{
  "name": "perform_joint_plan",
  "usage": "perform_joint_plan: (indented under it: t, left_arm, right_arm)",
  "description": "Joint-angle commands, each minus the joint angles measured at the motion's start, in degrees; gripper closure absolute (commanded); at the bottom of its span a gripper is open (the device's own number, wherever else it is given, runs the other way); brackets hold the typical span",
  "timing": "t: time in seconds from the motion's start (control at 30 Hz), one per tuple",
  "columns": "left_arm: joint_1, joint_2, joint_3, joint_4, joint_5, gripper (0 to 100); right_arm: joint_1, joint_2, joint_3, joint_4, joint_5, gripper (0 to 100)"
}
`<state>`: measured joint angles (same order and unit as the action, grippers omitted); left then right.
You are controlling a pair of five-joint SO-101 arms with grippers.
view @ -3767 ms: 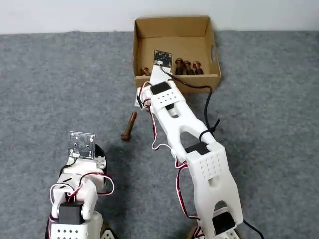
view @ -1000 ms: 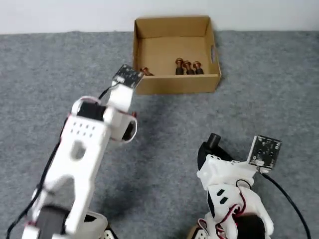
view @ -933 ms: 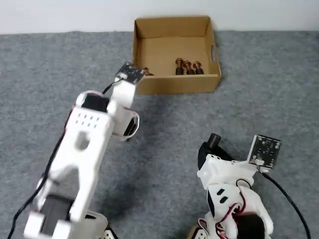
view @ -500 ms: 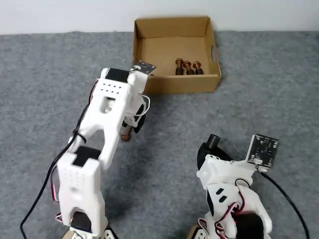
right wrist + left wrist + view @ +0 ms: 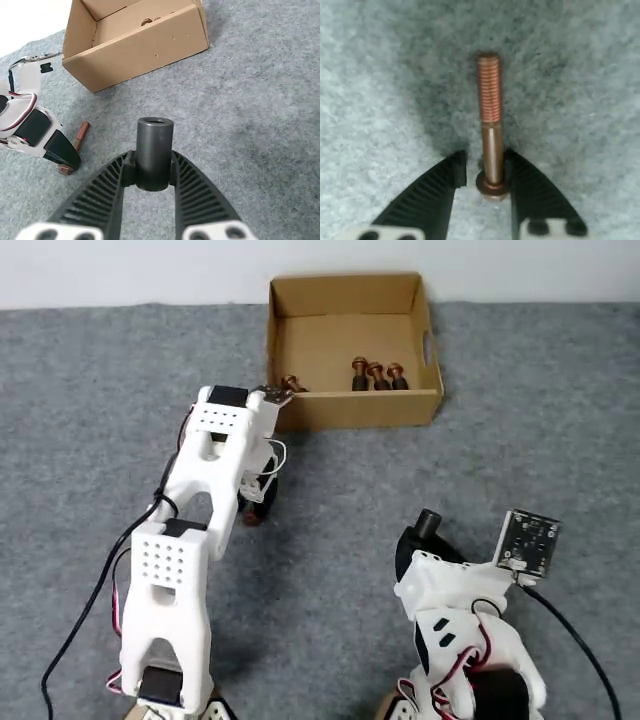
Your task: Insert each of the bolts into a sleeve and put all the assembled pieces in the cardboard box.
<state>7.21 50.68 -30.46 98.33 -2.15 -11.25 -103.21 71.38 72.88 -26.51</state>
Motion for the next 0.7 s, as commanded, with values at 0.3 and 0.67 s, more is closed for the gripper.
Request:
perform_joint_plan:
  t: [0.3,0.67]
  left_arm:
    - [0.35,-4.92,-3.65,2.11,1.67,99]
    - [0.35,-37.36,13.85,2.11,13.98,100]
  right_arm:
    - [0.22,-0.4,-0.18,-0.31,0.44,99.1]
    - [0.22,-0.57,-0.18,-0.31,0.44,99.1]
